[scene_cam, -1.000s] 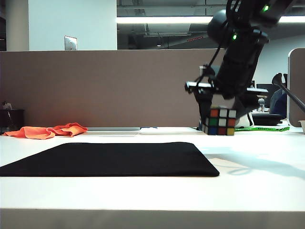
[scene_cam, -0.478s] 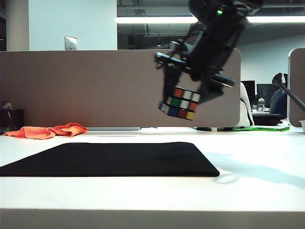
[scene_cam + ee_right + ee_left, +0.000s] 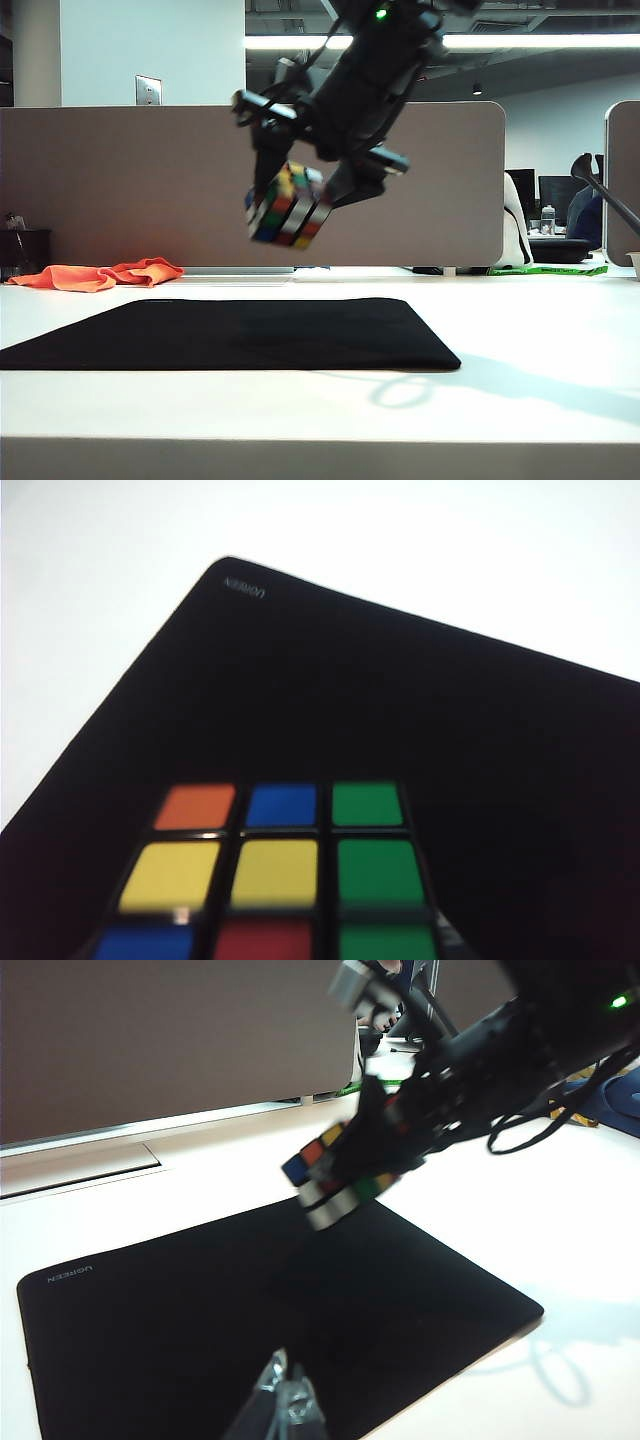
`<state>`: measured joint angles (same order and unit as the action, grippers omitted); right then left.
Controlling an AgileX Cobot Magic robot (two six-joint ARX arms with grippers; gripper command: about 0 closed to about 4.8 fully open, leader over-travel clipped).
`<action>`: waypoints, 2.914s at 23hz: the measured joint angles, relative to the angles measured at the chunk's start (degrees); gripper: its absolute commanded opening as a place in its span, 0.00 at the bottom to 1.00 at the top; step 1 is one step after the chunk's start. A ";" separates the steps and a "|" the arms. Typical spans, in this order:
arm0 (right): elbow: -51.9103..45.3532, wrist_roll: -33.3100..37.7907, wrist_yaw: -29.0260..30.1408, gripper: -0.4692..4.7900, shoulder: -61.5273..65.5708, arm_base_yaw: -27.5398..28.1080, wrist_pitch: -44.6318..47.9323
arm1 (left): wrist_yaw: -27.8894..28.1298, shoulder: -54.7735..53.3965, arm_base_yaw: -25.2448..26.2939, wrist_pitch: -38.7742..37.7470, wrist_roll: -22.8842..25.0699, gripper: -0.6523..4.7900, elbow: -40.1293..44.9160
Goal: Pick up the cube on the right side of the mouse pad, then place it in the center of the mouse pad.
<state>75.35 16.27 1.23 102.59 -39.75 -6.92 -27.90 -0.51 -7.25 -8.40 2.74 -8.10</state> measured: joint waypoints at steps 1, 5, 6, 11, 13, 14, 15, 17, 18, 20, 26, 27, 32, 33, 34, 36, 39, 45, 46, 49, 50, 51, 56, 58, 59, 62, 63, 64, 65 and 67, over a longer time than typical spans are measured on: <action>2.67 0.02 0.00 0.71 2.16 -0.48 -1.29 | 0.00 0.00 0.00 0.00 0.02 0.11 0.00; 10.80 0.00 -0.15 0.71 7.76 -1.70 -5.44 | 0.02 0.00 0.00 0.00 0.02 0.11 0.00; 12.44 0.00 -0.15 0.71 8.87 -1.95 -6.51 | 0.00 0.00 0.00 0.00 0.02 0.11 0.00; 14.45 0.00 -0.09 0.71 10.75 -2.45 -9.94 | 0.00 0.00 0.00 0.00 0.02 0.11 0.00; 14.43 0.00 -0.11 0.71 10.97 -2.45 -10.64 | 0.02 0.00 0.00 0.00 0.00 0.11 0.00; 14.43 0.00 -0.11 0.71 11.02 -2.43 -10.95 | 0.00 0.00 0.00 0.02 0.02 0.11 0.00; 14.43 0.02 -0.15 0.71 11.06 -2.32 -11.52 | 0.00 0.00 0.00 0.00 0.00 0.11 0.00; 14.45 0.02 -0.17 0.71 11.47 -2.10 -12.92 | 0.02 0.00 0.00 0.00 0.02 0.11 0.00; 14.45 0.00 -0.17 0.71 11.74 -2.03 -13.07 | 0.00 0.00 0.00 0.02 0.02 0.11 0.00; 14.45 0.00 -0.15 0.71 12.50 -1.99 -13.16 | 0.02 0.00 0.00 0.02 0.02 0.11 0.00; 14.49 -0.13 -0.13 0.71 15.69 -1.88 -12.00 | 0.02 0.00 0.00 0.00 0.00 0.11 0.00; 14.56 -0.20 -0.15 0.71 16.02 -1.84 -11.02 | 0.00 0.00 0.00 0.02 0.02 0.11 -0.02; 14.60 -0.22 -1.27 0.71 16.63 -1.36 -9.25 | 0.00 0.00 0.00 0.02 0.02 0.11 0.00; 14.62 -0.22 -1.29 0.71 16.70 -1.36 -9.09 | 0.00 0.00 0.00 0.02 0.00 0.11 0.00; 14.73 -0.22 -1.31 0.71 16.74 -1.31 -9.07 | 0.00 0.00 0.00 0.00 0.02 0.11 0.00; 14.80 -0.22 -1.64 0.71 16.81 -1.29 -8.98 | 0.00 0.00 0.00 0.00 0.00 0.11 0.00; 15.06 -0.22 -2.19 0.71 17.53 -0.98 -8.35 | 0.02 0.00 0.00 0.02 0.00 0.11 0.00; 15.06 -0.22 -2.56 0.71 18.10 -0.90 -7.80 | 0.00 0.00 0.00 0.00 -1.11 0.11 0.00; 15.06 -0.22 -2.56 0.71 18.14 -0.90 -7.26 | 0.00 0.00 0.00 0.00 -1.11 0.11 0.00; 15.06 -0.22 -2.56 0.71 18.14 -0.87 -6.58 | 0.00 0.00 0.00 0.02 -1.11 0.11 0.00; 15.06 -0.24 -2.56 0.71 18.14 -0.87 -6.62 | 0.00 0.00 0.00 0.02 -1.11 0.11 0.00; 15.06 -0.24 -2.56 0.71 18.14 -0.87 -7.10 | 0.00 0.00 0.00 0.02 -1.11 0.11 0.00; 15.06 -0.24 -2.56 0.71 18.10 -0.96 -10.71 | 0.00 0.00 0.00 0.00 -1.11 0.11 0.00; 15.06 -0.24 -2.56 0.71 18.10 -1.11 -10.64 | 0.00 0.00 0.00 0.02 -1.14 0.11 0.00; 15.06 -0.24 -2.86 0.71 18.12 -1.53 -10.49 | 0.02 0.00 0.00 0.00 -1.11 0.11 0.00; 15.02 -0.24 -2.99 0.71 18.14 -2.75 -8.68 | 0.00 0.02 0.00 0.02 -1.11 0.11 0.00; 15.04 -0.24 -2.93 0.71 18.14 -2.95 -7.39 | 0.00 0.02 0.00 0.02 -1.11 0.11 0.00; 15.04 -0.24 -3.21 0.71 18.14 -2.82 -6.93 | 0.00 0.00 0.00 0.00 -1.14 0.11 0.00; 15.04 -0.24 -3.72 0.71 18.14 -2.75 -6.99 | 0.00 0.00 0.00 0.02 -1.14 0.11 0.00; 15.02 -0.24 -6.25 0.71 18.14 -2.29 -7.13 | 0.00 0.02 0.00 0.02 -1.14 0.11 0.00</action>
<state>90.37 16.03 -5.02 120.73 -42.04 -14.04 -27.90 -0.49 -7.25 -8.38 1.61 -8.10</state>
